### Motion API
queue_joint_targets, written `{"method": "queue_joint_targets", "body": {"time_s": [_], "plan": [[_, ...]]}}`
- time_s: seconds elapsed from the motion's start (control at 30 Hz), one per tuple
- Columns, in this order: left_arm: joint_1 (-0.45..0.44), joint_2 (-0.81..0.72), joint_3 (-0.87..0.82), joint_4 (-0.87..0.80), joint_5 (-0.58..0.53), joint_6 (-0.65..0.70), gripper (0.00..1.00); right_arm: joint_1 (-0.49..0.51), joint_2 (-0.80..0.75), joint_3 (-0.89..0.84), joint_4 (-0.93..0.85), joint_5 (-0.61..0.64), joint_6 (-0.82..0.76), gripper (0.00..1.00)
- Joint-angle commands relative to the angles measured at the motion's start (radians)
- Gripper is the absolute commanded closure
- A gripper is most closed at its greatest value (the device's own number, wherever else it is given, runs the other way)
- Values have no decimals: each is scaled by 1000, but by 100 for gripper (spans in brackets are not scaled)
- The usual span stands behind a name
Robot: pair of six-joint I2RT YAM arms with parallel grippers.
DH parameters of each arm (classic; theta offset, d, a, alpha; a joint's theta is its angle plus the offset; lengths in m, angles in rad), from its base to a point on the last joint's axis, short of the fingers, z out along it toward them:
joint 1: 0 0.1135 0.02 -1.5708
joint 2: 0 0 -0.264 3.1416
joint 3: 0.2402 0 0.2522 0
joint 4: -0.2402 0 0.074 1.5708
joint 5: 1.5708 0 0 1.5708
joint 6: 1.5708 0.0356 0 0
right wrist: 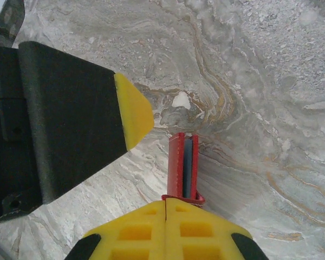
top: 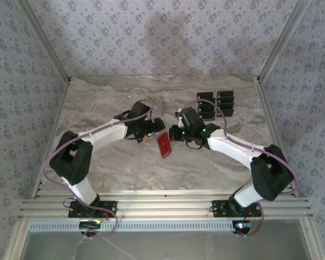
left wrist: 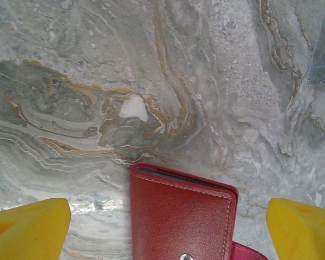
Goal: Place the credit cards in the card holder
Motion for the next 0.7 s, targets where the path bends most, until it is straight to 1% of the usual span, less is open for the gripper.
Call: {"method": "queue_joint_targets", "body": {"time_s": [0.0, 0.67], "plan": [[-11, 10, -5, 35, 19, 22, 7, 11, -24, 31, -32, 22, 4, 100], [-38, 26, -65, 122, 33, -4, 10, 36, -35, 51, -49, 52, 7, 100]]}}
